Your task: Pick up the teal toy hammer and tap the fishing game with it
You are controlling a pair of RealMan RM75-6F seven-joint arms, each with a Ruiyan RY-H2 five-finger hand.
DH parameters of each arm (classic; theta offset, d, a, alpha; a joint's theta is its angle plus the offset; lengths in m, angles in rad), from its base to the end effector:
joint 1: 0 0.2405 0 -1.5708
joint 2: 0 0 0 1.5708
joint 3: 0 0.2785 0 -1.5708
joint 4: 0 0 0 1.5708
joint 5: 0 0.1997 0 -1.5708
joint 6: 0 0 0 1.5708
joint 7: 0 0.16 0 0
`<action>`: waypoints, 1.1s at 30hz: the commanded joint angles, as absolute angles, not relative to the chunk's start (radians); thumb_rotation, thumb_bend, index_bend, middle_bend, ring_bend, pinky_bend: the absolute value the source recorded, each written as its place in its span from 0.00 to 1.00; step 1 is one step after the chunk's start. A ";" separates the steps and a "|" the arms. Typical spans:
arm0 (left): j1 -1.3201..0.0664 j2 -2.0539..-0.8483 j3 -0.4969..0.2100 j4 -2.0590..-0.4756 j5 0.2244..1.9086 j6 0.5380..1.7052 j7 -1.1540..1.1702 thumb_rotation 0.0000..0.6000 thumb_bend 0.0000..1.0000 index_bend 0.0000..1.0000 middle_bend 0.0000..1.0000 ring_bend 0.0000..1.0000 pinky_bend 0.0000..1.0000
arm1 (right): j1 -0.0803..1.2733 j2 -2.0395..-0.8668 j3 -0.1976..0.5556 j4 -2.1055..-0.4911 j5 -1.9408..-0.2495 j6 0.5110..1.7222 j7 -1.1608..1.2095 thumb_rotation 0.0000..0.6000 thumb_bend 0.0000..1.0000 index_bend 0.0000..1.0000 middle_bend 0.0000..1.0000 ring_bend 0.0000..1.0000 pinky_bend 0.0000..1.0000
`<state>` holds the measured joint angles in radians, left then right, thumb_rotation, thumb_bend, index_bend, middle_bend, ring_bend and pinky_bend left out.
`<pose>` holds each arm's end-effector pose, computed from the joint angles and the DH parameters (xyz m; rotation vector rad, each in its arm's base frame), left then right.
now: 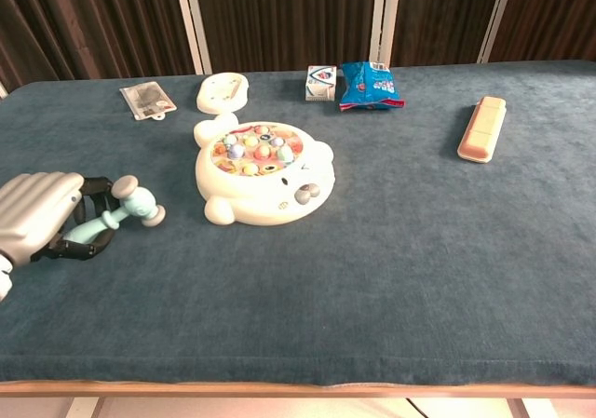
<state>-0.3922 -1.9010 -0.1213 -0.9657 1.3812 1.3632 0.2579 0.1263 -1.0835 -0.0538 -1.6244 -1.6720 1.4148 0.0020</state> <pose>-0.2676 0.2987 -0.0469 -1.4997 -0.7731 -0.9082 -0.3089 -0.1854 0.1532 1.6597 -0.9145 0.8846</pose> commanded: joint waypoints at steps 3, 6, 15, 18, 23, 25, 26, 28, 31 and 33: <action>-0.386 -1.878 -0.126 -0.965 1.418 1.400 0.164 1.00 0.91 0.49 0.84 0.68 0.79 | 0.127 -1.083 -0.055 -1.627 -1.670 1.411 -0.001 1.00 0.19 0.00 0.00 0.00 0.00; -0.382 -1.858 -0.123 -0.978 1.433 1.416 0.146 1.00 0.91 0.48 0.88 0.75 0.86 | 0.128 -1.083 -0.056 -1.629 -1.668 1.405 -0.005 1.00 0.19 0.00 0.00 0.00 0.00; -0.393 -1.706 -0.160 -1.188 1.409 1.379 0.202 1.00 0.90 0.46 0.92 0.82 0.94 | 0.132 -1.079 -0.060 -1.633 -1.670 1.397 -0.001 1.00 0.19 0.00 0.00 0.00 0.00; -0.419 -1.643 -0.198 -1.298 1.391 1.358 0.284 1.00 0.90 0.46 0.92 0.82 0.93 | 0.132 -1.080 -0.060 -1.633 -1.670 1.395 -0.001 1.00 0.19 0.00 0.00 0.00 0.00; -0.488 -1.596 -0.265 -1.426 1.322 1.282 0.441 1.00 0.90 0.46 0.92 0.81 0.93 | 0.136 -1.079 -0.061 -1.636 -1.672 1.390 0.000 1.00 0.19 0.00 0.00 0.00 0.00; -0.522 -1.601 -0.287 -1.446 1.287 1.251 0.508 1.00 0.90 0.46 0.92 0.81 0.93 | 0.135 -1.078 -0.061 -1.634 -1.671 1.392 0.003 1.00 0.19 0.00 0.00 0.00 0.00; -0.537 -1.608 -0.295 -1.448 1.271 1.238 0.537 1.00 0.90 0.46 0.92 0.81 0.93 | 0.135 -1.078 -0.060 -1.634 -1.670 1.391 0.004 1.00 0.19 0.00 0.00 0.00 0.00; -0.567 -1.625 -0.309 -1.447 1.231 1.209 0.596 1.00 0.90 0.47 0.92 0.81 0.93 | 0.136 -1.077 -0.060 -1.633 -1.668 1.390 0.007 1.00 0.19 0.00 0.00 0.00 0.00; -0.615 -1.662 -0.344 -1.447 1.118 1.162 0.691 1.00 0.90 0.48 0.93 0.81 0.93 | 0.140 -1.075 -0.057 -1.631 -1.661 1.382 0.012 1.00 0.19 0.00 0.00 0.00 0.00; -0.645 -1.684 -0.364 -1.447 1.051 1.148 0.752 1.00 0.90 0.49 0.93 0.82 0.93 | 0.143 -1.073 -0.055 -1.631 -1.653 1.377 0.017 1.00 0.19 0.00 0.00 0.00 0.00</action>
<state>-0.5886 -1.6487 -0.3219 -1.4367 1.1452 1.1922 0.6739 0.1417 -1.0739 -0.0555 -1.6311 -1.6547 1.3781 0.0161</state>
